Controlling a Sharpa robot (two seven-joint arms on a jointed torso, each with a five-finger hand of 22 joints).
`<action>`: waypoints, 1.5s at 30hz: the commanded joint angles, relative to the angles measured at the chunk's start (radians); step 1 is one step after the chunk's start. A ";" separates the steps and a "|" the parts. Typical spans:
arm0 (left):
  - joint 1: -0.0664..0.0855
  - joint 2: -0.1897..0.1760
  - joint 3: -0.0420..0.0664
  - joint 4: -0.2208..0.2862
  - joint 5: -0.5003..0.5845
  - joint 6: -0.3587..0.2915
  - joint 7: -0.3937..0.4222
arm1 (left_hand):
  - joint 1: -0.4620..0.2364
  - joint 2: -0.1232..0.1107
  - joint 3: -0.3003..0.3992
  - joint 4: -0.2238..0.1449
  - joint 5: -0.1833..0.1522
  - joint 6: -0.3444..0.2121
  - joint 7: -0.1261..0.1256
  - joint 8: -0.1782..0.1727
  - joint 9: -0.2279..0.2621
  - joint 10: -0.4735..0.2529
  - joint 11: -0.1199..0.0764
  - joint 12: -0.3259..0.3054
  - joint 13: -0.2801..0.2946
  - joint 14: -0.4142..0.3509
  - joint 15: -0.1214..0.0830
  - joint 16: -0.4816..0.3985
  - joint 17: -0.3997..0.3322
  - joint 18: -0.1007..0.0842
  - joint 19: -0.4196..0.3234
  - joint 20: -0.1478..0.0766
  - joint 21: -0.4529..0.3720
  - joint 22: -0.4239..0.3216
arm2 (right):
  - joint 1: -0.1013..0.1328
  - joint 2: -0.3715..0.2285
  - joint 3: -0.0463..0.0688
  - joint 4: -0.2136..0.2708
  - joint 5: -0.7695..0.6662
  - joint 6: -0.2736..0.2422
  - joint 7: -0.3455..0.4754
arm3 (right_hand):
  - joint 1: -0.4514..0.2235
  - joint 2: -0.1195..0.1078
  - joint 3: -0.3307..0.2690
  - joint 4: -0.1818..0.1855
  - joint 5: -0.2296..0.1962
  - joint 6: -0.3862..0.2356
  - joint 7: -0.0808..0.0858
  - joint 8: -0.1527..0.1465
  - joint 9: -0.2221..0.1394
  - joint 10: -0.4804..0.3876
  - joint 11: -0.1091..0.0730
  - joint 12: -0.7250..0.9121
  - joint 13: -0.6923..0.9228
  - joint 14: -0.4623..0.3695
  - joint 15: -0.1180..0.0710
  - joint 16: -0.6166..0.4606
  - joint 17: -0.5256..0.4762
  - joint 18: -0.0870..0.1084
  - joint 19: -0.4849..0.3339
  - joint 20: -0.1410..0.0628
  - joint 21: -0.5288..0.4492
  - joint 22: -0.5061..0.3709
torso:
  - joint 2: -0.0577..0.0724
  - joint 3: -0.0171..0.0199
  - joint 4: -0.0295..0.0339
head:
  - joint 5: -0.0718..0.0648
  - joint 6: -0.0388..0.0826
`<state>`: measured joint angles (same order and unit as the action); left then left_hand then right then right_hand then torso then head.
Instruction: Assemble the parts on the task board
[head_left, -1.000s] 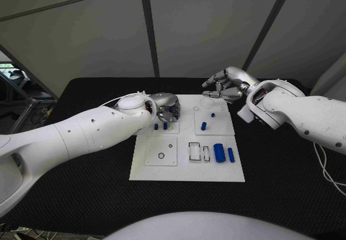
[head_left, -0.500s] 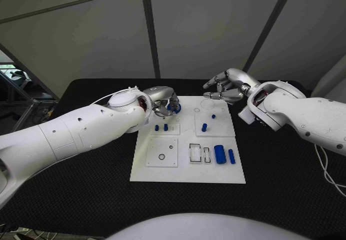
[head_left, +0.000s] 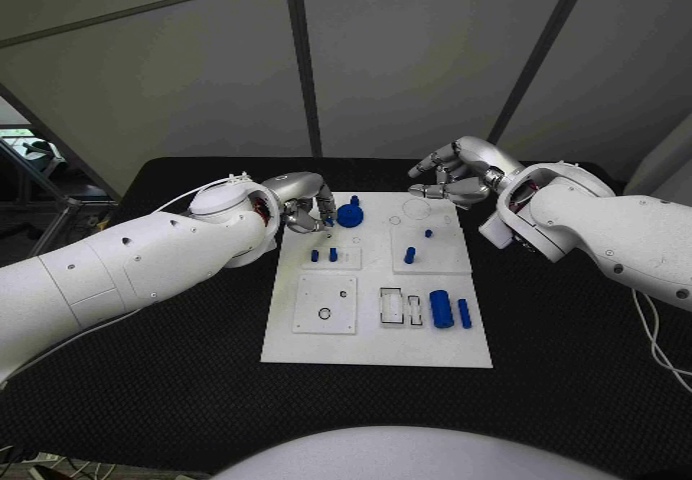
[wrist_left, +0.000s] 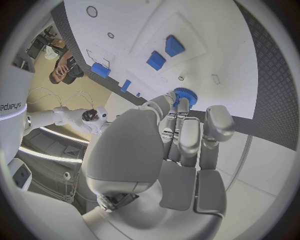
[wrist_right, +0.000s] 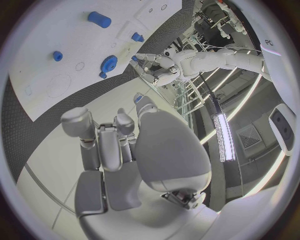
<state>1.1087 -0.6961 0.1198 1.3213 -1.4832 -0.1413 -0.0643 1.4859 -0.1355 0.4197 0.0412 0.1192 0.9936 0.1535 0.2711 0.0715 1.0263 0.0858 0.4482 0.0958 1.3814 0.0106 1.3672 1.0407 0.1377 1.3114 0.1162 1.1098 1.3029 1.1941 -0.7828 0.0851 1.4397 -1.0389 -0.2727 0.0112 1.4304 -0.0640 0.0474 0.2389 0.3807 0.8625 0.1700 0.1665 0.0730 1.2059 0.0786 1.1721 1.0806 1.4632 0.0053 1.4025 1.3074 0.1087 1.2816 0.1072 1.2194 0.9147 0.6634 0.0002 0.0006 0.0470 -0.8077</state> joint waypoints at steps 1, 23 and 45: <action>-0.002 0.000 0.001 -0.004 0.020 0.027 -0.014 | -0.011 -0.001 0.005 -0.001 -0.006 0.009 -0.002 -0.007 0.001 0.007 0.000 -0.007 -0.002 0.007 0.003 0.002 -0.002 -0.032 0.006 0.002 0.003 0.001 | 0.001 0.000 0.001 0.002 -0.003 0.002 0.005 | 0.003 0.009 0.005 0.000 0.006 0.006 -0.002 0.006 -0.001 -0.006 -0.001 -0.001 0.001 0.044 -0.007 -0.005 0.011 0.011 -0.004 -0.004 -0.003 0.000 | 0.002 0.0000 -0.0010 | 0.003 -0.001; -0.011 0.012 0.000 -0.025 0.021 0.061 -0.025 | -0.013 -0.001 0.006 -0.001 -0.006 0.011 -0.002 -0.008 0.001 0.009 0.000 -0.009 -0.002 0.005 0.003 0.000 -0.007 -0.032 0.007 0.002 0.004 0.002 | 0.001 -0.001 0.001 0.003 -0.004 0.002 0.004 | 0.003 0.009 0.005 0.000 0.006 0.006 -0.002 0.006 -0.001 -0.006 -0.001 -0.001 0.001 0.044 -0.007 -0.005 0.011 0.011 -0.004 -0.004 -0.003 0.000 | 0.001 0.0001 -0.0020 | 0.004 -0.006; -0.011 0.028 -0.001 -0.043 0.021 0.084 -0.037 | -0.015 -0.001 0.006 -0.001 -0.008 0.012 -0.003 -0.009 0.001 0.011 -0.001 -0.010 -0.001 0.004 0.002 -0.001 -0.010 -0.031 0.005 0.002 0.002 0.002 | 0.001 0.001 0.001 0.002 -0.004 0.003 0.005 | 0.003 0.009 0.005 0.000 0.006 0.006 -0.002 0.006 -0.001 -0.006 -0.001 -0.001 0.001 0.044 -0.007 -0.005 0.011 0.011 -0.004 -0.004 -0.003 0.000 | 0.002 0.0000 -0.0020 | 0.002 -0.009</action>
<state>1.0964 -0.6699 0.1183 1.2799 -1.4657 -0.0702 -0.0956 1.4819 -0.1395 0.4196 0.0412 0.1156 0.9972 0.1499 0.2672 0.0712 1.0332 0.0859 0.4432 0.0951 1.3813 0.0106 1.3671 1.0313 0.1376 1.3113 0.1163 1.1097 1.3044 1.1942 -0.7821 0.0850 1.4402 -1.0401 -0.2727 0.0108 1.4304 -0.0640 0.0474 0.2389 0.3815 0.8625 0.1700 0.1665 0.0730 1.2059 0.0786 1.1721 1.0805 1.4632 0.0053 1.4025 1.3073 0.1086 1.2816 0.1072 1.2194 0.9147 0.6646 0.0001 -0.0012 0.0503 -0.8167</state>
